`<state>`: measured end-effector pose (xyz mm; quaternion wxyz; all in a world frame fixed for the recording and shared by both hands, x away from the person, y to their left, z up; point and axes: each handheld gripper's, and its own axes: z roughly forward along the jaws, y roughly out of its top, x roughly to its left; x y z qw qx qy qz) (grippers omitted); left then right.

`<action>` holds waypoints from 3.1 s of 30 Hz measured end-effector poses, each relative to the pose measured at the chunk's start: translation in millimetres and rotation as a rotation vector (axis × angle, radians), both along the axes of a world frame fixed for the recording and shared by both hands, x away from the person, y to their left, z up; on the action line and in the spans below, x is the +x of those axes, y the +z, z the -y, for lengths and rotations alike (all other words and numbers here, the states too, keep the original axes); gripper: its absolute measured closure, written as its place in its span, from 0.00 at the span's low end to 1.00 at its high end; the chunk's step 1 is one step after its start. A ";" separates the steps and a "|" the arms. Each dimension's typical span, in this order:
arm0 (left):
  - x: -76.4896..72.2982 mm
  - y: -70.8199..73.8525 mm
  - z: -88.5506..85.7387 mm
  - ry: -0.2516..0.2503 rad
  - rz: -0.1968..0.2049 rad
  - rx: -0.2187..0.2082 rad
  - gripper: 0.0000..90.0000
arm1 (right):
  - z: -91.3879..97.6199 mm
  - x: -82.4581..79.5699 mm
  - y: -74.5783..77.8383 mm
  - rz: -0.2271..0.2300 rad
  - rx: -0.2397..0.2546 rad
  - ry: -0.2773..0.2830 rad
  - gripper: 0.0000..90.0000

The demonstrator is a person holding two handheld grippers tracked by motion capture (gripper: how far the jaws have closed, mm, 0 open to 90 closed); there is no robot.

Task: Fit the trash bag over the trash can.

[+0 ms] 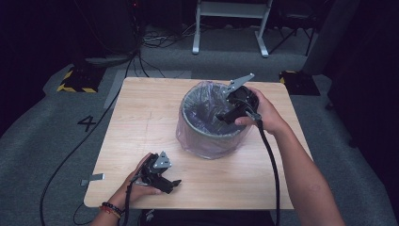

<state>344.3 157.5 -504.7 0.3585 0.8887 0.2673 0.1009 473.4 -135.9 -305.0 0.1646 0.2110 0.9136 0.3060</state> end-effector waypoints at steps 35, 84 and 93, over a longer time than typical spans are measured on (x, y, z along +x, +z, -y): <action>0.2 0.0 -0.1 -0.002 0.000 0.000 0.04 | 12.5 -57.2 22.1 0.093 0.003 0.072 0.23; 0.1 0.0 0.0 -0.001 0.000 -0.001 0.04 | 64.3 -100.9 -18.3 0.157 0.002 0.044 0.21; 0.1 0.0 0.0 -0.002 0.000 0.000 0.04 | 68.7 -101.3 -30.0 0.153 -0.014 0.031 0.22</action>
